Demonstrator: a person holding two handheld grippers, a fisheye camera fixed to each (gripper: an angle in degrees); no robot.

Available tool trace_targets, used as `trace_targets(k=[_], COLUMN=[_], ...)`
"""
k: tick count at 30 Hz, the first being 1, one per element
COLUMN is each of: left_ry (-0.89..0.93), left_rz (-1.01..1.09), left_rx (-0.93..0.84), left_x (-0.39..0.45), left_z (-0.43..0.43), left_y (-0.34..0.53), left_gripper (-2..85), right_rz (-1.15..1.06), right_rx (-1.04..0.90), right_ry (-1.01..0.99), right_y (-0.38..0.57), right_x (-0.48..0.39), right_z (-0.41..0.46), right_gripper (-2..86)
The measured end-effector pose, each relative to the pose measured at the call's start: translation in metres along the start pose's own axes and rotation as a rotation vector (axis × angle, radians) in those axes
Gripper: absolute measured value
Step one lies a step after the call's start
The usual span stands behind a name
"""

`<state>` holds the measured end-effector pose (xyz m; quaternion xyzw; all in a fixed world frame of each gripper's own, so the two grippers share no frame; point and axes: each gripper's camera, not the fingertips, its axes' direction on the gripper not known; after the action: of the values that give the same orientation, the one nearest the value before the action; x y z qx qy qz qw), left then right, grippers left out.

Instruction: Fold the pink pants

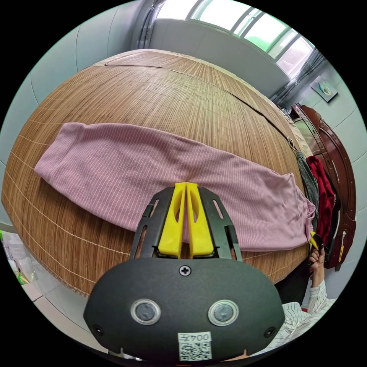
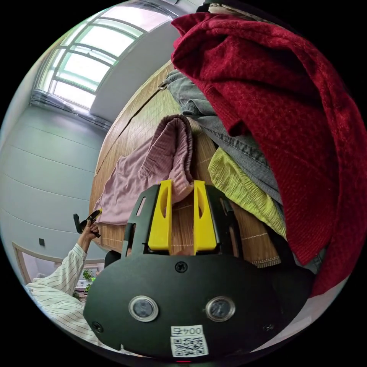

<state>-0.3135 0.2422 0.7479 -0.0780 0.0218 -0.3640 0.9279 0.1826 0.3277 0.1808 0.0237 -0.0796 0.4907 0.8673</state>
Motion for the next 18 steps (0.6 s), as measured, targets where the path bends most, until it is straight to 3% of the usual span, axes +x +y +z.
trace_targets(k=[3, 5, 8, 11, 14, 18], left_ry=[-0.006, -0.024, -0.047, -0.039, -0.014, 0.007], left_rz=[0.006, 0.024, 0.043, 0.036, 0.017, -0.001], left_rx=[-0.007, -0.02, -0.027, -0.023, -0.007, 0.0], left_x=[0.003, 0.008, 0.015, 0.015, 0.013, 0.012], left_z=[-0.002, -0.002, -0.004, -0.005, -0.005, -0.006], left_y=[-0.002, -0.006, -0.008, -0.008, -0.006, -0.005], left_gripper=[0.3, 0.3, 0.3, 0.3, 0.3, 0.3], right_rz=[-0.114, -0.05, -0.182, -0.076, -0.158, -0.084], right_rx=[0.019, -0.026, -0.026, -0.033, -0.058, -0.011], right_ry=[0.238, 0.212, 0.335, 0.233, 0.33, 0.373], right_y=[-0.003, -0.006, -0.004, -0.009, -0.007, -0.007], right_x=[-0.018, -0.006, -0.039, -0.025, -0.053, -0.07], right_z=[-0.012, -0.007, -0.002, -0.007, -0.005, -0.028], right_gripper=[5.1, 4.7, 4.5, 5.2, 6.4, 10.0])
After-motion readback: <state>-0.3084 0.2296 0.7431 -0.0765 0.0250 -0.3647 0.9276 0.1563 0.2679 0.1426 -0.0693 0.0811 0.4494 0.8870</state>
